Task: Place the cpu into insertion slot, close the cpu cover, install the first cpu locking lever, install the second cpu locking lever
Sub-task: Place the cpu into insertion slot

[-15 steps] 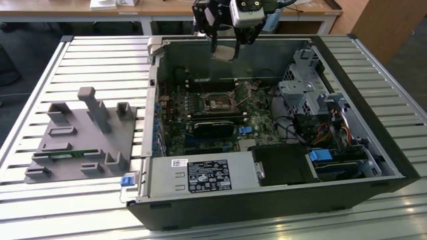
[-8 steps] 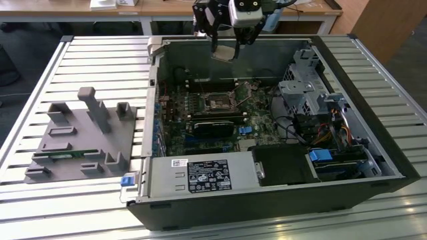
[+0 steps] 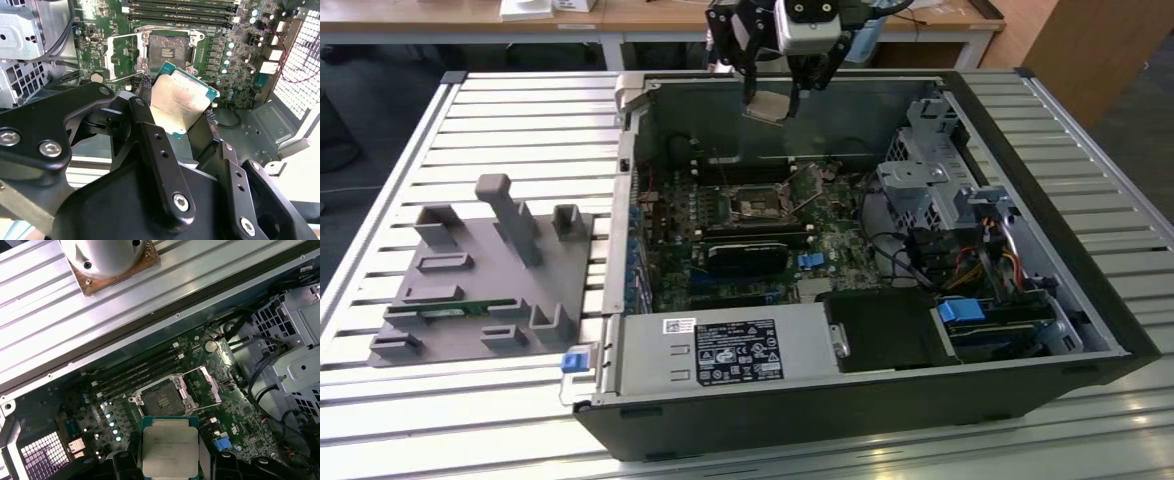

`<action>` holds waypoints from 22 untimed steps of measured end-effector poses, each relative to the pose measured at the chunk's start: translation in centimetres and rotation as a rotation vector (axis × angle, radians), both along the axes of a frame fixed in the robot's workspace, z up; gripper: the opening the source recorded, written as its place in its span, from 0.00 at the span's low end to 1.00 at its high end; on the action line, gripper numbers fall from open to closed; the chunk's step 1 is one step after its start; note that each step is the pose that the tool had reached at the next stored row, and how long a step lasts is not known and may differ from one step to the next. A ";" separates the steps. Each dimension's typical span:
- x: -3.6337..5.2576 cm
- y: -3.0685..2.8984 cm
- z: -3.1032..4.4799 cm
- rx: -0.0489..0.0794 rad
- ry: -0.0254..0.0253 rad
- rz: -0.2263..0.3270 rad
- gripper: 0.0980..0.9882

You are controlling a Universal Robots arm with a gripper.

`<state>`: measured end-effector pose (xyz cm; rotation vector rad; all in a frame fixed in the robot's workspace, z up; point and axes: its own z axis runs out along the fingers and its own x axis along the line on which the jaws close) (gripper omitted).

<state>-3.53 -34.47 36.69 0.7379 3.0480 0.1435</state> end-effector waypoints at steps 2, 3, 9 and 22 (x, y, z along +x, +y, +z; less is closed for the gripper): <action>0.00 0.00 0.00 0.000 0.0000 -0.008 0.49; 0.00 0.00 0.00 0.000 0.0000 -0.012 0.49; 0.00 0.00 0.00 0.000 0.0000 -0.037 0.49; 0.00 0.00 0.00 0.000 0.0000 -0.099 0.49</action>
